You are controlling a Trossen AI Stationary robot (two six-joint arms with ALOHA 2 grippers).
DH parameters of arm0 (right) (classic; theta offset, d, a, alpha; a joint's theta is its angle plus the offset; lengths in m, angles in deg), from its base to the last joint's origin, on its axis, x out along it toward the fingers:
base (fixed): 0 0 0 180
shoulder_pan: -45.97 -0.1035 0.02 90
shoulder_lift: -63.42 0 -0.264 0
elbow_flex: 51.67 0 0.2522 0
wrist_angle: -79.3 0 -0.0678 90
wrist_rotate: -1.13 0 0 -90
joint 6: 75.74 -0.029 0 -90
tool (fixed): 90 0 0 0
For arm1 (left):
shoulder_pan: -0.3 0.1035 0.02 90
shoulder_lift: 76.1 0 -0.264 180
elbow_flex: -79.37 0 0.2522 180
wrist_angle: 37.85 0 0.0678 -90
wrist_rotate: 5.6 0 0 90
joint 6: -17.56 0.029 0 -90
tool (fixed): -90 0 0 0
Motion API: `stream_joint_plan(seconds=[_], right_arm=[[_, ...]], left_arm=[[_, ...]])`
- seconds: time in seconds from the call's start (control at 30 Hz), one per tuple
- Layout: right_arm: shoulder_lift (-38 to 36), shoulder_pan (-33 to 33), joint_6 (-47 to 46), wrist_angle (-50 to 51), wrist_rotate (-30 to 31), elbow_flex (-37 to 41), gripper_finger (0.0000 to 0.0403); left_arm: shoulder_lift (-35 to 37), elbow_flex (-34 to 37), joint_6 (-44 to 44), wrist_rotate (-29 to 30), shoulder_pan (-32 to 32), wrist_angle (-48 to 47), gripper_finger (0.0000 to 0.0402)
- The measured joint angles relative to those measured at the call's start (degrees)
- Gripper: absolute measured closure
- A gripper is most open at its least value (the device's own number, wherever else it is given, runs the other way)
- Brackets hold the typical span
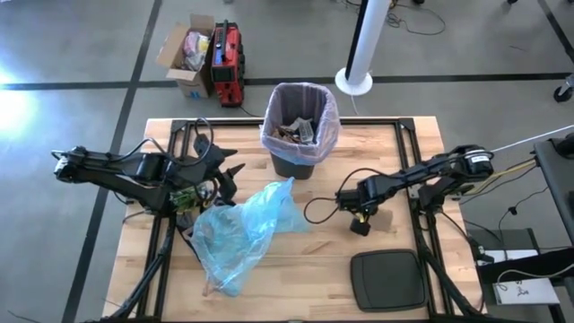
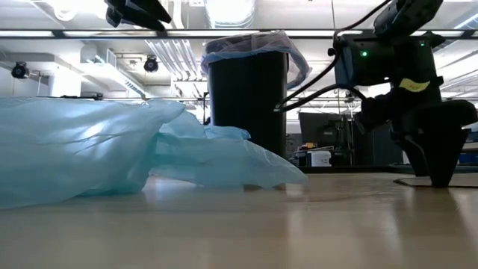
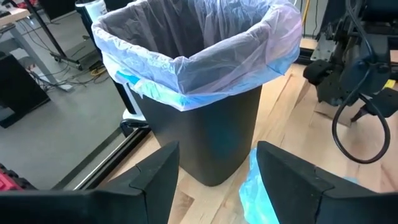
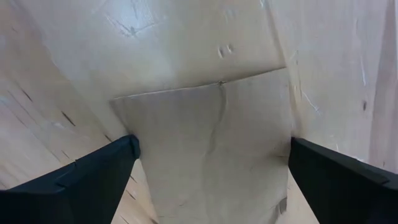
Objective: Place trash/remove bag and relplace
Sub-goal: Put the brown cardboard into the trash bin
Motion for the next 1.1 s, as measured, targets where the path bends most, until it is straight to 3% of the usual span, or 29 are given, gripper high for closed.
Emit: stream_joint_plan(seconds=[0.23,0.5,0.7,0.93,1.1], right_arm=[[-1.0,1.1,3.2,0.6,0.3,0.4,0.0093],[-3.5,1.1,7.3,2.2,1.8,-1.7,0.0259],[-11.4,1.2,12.3,12.3,3.0,-12.7,0.0387],[-18.7,1.6,12.8,13.4,2.5,-31.5,0.0386],[-19.7,3.9,12.8,3.2,6.5,-43.0,0.0397]], left_arm=[[-0.5,0.0,0.0,0.1,0.0,0.1,0.0212],[-0.4,0.0,0.2,1.6,0.0,0.2,0.0221],[0.0,0.0,0.8,3.2,0.0,0.3,0.0226],[0.6,-0.5,3.5,4.7,0.0,3.4,0.0231],[0.8,-0.5,7.0,4.6,0.0,9.8,0.0233]])
